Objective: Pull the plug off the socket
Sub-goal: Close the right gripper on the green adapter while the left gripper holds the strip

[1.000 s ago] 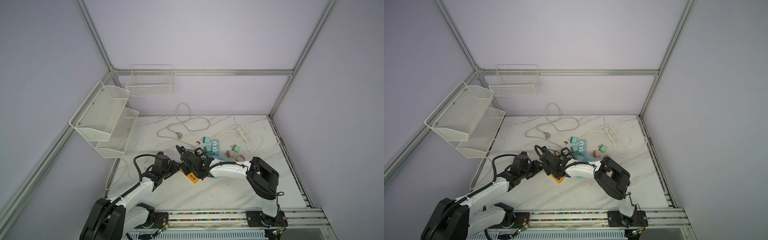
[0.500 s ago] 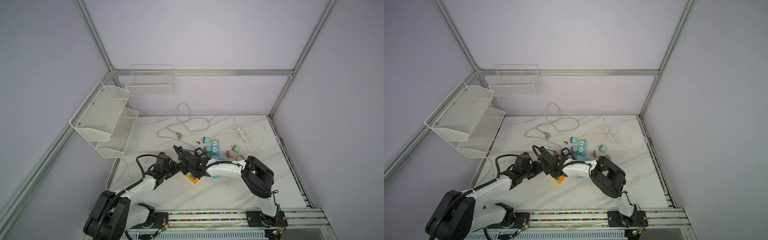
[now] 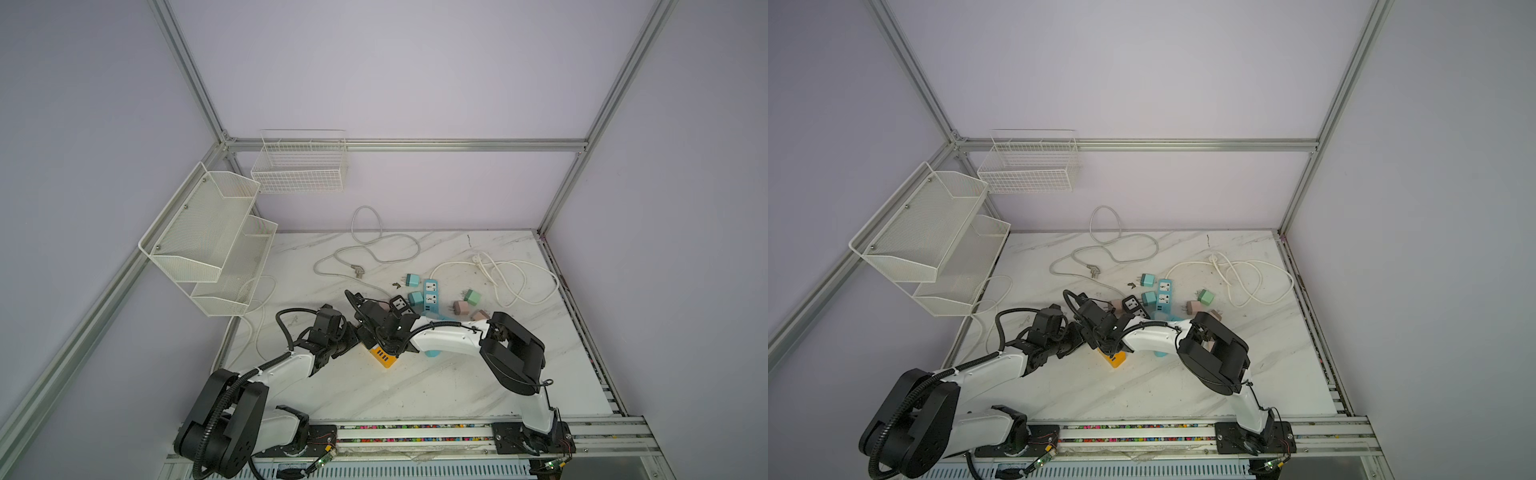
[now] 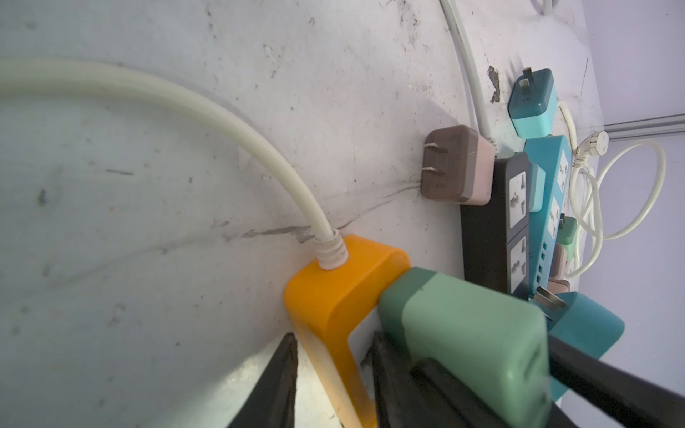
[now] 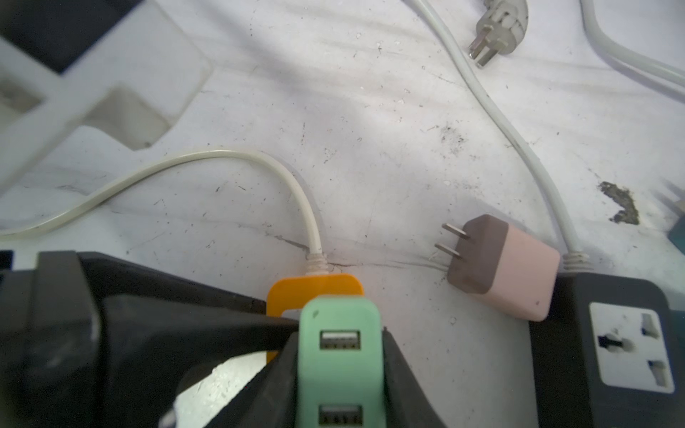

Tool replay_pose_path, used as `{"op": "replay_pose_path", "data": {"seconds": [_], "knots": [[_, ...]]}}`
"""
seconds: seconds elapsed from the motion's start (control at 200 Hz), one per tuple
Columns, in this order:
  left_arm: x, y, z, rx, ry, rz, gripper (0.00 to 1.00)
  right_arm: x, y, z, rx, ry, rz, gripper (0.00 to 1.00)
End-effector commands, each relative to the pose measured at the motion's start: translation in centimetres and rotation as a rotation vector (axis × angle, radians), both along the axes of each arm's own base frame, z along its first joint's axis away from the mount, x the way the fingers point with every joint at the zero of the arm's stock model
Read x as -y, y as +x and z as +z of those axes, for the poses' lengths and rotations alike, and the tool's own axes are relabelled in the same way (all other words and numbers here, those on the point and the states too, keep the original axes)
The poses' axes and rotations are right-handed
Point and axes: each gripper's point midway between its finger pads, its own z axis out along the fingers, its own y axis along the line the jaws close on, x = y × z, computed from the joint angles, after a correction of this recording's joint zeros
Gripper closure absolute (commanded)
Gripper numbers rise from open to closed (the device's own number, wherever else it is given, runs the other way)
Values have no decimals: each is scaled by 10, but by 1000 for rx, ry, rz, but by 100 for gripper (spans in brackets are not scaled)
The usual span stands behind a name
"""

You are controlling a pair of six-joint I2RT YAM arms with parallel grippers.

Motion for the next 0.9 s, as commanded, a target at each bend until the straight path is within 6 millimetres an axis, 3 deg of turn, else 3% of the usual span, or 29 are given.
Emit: {"op": "replay_pose_path", "data": {"seconds": [0.0,0.29,0.67,0.895], "knots": [[-5,-7,-15,-44,24,9,67,1,-5,-22,-29,-57,12,66],[-11,-17,-30,-90,39,26,70,2,-2,-11,-18,-49,-5,55],[-15,-19,-27,-89,54,46,71,-2,-2,-33,-52,-78,-6,56],[-14,-19,-29,-96,45,42,71,-6,-2,-26,-46,-56,11,64]]}}
